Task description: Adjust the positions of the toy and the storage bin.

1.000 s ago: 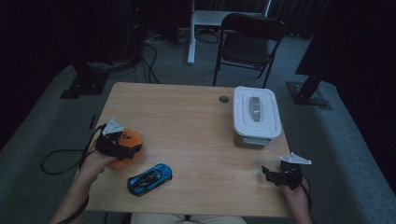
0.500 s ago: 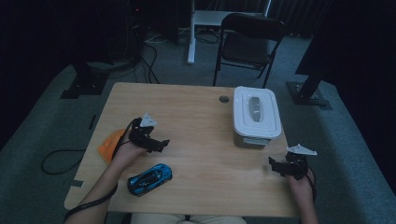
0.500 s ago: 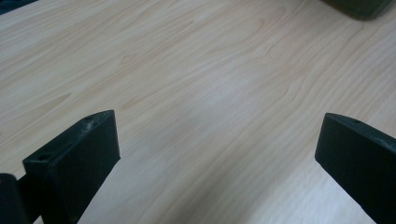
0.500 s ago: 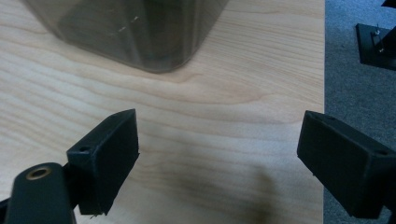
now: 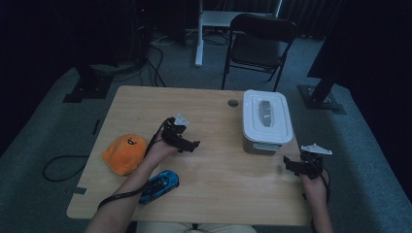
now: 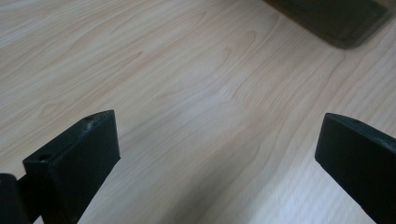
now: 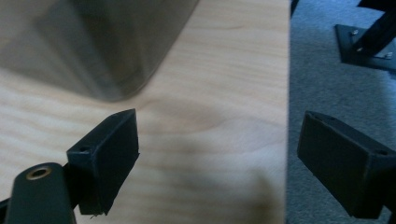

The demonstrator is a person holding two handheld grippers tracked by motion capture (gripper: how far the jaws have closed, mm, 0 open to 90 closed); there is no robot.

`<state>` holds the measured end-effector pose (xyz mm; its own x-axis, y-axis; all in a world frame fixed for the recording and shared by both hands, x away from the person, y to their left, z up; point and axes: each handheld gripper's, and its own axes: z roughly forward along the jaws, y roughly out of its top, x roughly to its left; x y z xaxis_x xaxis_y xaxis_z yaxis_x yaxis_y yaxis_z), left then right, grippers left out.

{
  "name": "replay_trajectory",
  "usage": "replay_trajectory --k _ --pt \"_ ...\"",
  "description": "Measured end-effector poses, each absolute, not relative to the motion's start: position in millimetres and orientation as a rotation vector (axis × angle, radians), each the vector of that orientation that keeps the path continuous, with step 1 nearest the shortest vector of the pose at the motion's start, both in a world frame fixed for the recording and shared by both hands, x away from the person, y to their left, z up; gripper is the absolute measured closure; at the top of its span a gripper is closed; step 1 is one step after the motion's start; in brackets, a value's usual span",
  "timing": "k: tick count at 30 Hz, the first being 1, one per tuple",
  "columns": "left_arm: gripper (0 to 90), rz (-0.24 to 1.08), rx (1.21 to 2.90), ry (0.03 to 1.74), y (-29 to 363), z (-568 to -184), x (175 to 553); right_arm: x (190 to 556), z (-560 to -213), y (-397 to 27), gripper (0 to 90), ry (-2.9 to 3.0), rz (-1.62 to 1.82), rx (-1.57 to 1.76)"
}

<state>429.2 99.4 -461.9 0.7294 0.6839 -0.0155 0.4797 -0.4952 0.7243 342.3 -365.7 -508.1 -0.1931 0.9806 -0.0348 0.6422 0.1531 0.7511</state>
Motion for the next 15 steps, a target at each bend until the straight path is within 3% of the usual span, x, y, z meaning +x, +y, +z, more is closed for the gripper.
replay_trajectory --k 15 --pt "0.5 0.31 2.209 0.88 39 -479 462 373 -503 -377 12.3 1.852 0.795 1.556"
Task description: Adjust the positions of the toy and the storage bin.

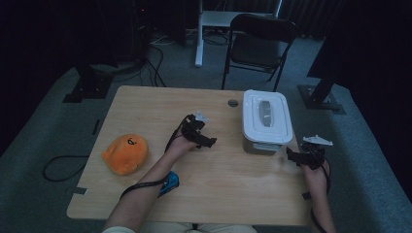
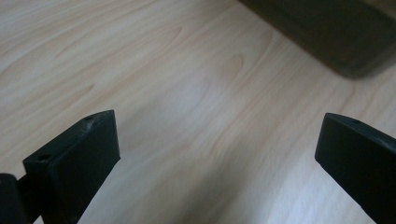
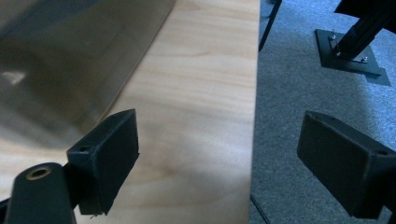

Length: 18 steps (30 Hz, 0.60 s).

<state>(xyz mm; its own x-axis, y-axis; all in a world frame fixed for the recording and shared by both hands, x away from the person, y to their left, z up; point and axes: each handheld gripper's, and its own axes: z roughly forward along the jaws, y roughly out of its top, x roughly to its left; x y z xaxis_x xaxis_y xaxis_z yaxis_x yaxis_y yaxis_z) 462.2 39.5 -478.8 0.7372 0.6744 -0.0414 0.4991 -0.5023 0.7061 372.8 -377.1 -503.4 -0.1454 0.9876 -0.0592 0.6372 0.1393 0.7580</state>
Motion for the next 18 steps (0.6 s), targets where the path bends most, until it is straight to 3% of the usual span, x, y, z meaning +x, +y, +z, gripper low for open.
replay_trajectory --k 18 --pt "0.5 0.303 2.236 0.853 -37 -487 500 421 -500 -382 12.3 1.812 0.786 1.599"
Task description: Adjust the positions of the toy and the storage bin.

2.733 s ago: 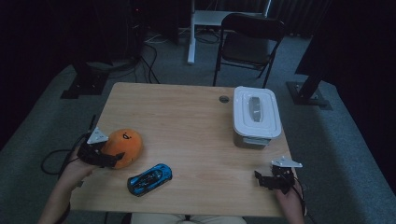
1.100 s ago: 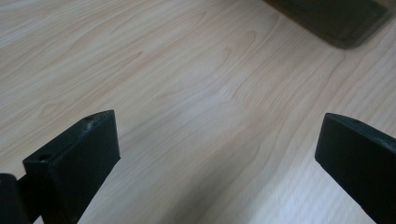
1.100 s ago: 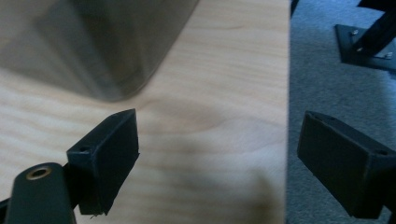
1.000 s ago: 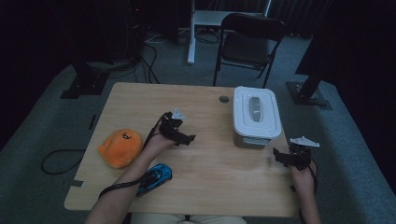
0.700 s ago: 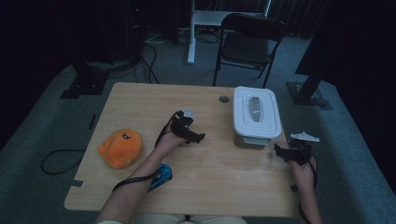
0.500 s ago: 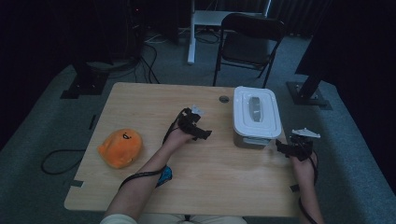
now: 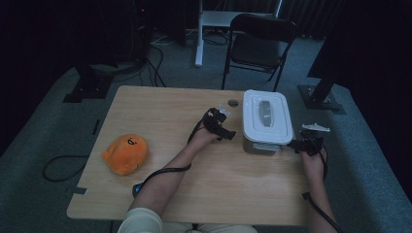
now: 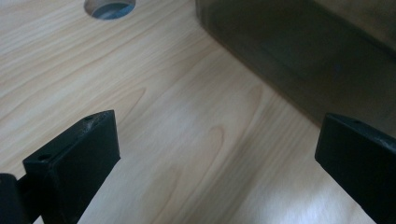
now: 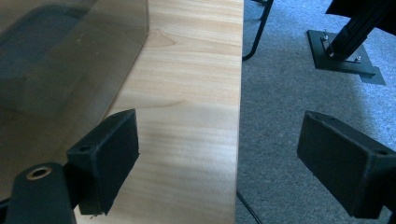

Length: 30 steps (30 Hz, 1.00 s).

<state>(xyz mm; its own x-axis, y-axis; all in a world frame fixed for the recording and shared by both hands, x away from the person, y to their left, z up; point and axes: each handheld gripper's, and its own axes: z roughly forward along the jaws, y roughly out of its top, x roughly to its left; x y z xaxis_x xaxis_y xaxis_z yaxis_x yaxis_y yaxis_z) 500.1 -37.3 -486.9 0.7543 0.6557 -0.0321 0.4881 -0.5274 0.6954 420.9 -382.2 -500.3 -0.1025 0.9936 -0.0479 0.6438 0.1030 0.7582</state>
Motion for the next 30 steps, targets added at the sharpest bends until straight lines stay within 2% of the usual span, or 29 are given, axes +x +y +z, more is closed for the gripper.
replay_trajectory --k 9,12,20,30 --pt "0.5 0.324 2.242 0.84 -57 -481 505 435 -496 -376 14.2 1.797 0.82 1.597" --pt "0.5 0.309 2.231 0.849 -55 -478 506 436 -493 -375 14.7 1.802 0.835 1.585" --pt "1.3 0.381 2.234 0.877 -50 -473 506 436 -493 -367 16.3 1.857 0.912 1.556" --pt "1.3 0.378 2.245 0.875 -31 -471 498 437 -493 -349 20.1 1.879 0.954 1.524"
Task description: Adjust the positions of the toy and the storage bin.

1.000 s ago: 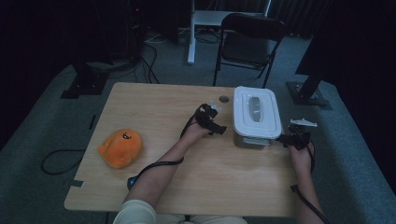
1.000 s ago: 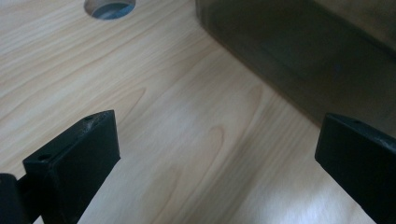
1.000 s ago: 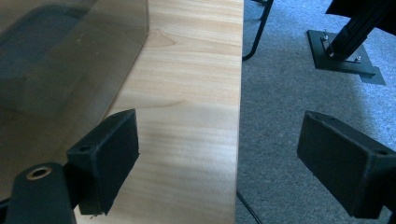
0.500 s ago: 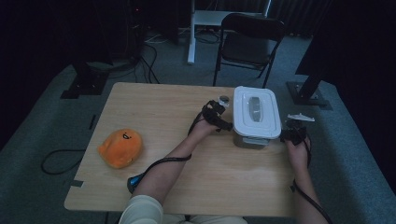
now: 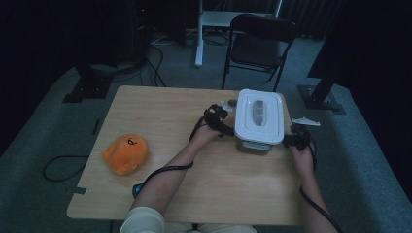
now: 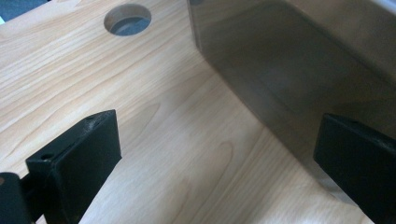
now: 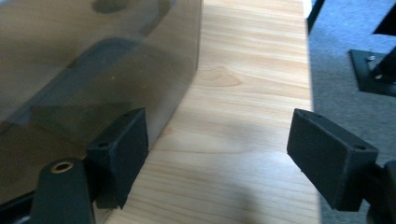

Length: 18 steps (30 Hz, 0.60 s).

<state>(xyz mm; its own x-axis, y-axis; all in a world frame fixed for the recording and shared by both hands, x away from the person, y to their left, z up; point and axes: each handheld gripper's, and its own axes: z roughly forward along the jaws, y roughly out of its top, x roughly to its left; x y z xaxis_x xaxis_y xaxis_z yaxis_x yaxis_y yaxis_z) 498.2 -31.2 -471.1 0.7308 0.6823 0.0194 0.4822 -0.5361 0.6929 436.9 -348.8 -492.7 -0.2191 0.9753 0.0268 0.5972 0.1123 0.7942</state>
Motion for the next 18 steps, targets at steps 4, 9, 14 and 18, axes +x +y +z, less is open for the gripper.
replay_trajectory --k 4,9,14,18 --pt "1.3 0.395 2.258 0.868 -23 -469 492 437 -496 -342 21.4 1.891 0.992 1.525" --pt "1.3 0.399 2.266 0.872 -7 -466 483 436 -497 -328 22.1 1.917 1.017 1.499" --pt "1.3 0.409 2.265 0.883 9 -466 472 435 -496 -313 22.7 1.956 1.027 1.459" --pt "1.3 0.407 2.265 0.882 20 -467 464 432 -494 -303 22.8 1.974 1.042 1.425"
